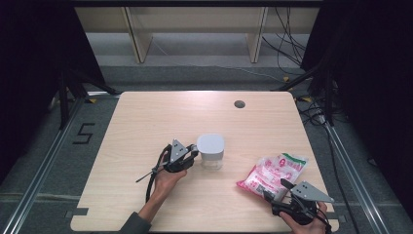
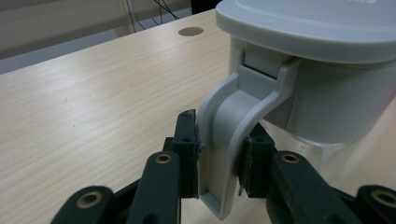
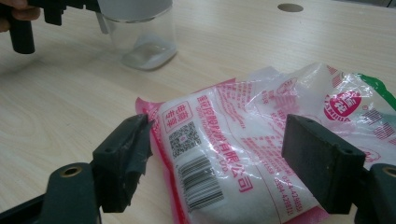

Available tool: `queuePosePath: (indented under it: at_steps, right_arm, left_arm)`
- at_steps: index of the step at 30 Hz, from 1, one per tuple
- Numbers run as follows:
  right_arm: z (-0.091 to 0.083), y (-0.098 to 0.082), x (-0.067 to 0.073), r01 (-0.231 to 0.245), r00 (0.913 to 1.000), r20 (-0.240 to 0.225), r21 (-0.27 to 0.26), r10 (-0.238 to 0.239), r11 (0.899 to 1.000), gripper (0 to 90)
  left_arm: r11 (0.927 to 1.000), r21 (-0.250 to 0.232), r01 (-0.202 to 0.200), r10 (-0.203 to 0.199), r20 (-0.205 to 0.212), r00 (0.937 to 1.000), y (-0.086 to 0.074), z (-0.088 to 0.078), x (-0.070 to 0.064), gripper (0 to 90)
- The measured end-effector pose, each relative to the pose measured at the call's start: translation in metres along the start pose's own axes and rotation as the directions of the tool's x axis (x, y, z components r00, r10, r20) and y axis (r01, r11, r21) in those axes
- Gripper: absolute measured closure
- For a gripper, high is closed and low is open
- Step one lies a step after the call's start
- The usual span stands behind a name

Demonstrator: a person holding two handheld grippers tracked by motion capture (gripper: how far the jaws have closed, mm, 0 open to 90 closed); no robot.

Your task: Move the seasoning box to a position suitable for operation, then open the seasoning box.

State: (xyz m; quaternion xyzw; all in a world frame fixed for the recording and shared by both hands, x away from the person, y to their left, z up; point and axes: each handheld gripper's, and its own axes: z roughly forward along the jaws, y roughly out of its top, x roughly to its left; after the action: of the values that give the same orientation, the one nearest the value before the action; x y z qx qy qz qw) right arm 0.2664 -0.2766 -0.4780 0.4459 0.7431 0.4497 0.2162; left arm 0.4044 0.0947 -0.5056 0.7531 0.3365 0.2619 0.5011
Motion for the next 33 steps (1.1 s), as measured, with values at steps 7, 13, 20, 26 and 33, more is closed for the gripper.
queuePosePath:
  at_steps: [7,13,20,26,33]
  right_arm:
    - [0.000,0.000,-0.001,0.005,1.0000,-0.003,-0.001,-0.005,1.000,24.5]
    - [0.001,0.000,-0.002,0.027,0.9996,-0.007,-0.020,-0.027,0.999,24.5]
    - [0.001,0.000,-0.004,0.049,0.9988,0.001,-0.012,-0.049,0.999,24.5]
    - [0.000,0.001,-0.004,0.053,0.9985,-0.014,-0.012,-0.053,0.999,24.5]
    - [0.001,0.001,-0.004,0.054,0.9986,0.001,-0.022,-0.054,0.998,24.2]
  left_arm:
    - [1.0000,-0.004,-0.002,0.002,0.006,1.0000,-0.001,-0.001,-0.002,71.5]
    - [0.9997,-0.008,0.023,-0.022,0.026,0.9994,-0.001,0.000,-0.004,70.9]
    - [0.9997,0.026,0.001,-0.003,0.047,0.9989,0.006,-0.011,0.003,48.6]
    - [0.9996,0.027,0.011,-0.013,0.079,0.9968,0.019,-0.030,0.009,33.4]
    - [0.9989,-0.002,-0.046,0.046,0.114,0.9924,0.033,-0.048,0.009,46.6]
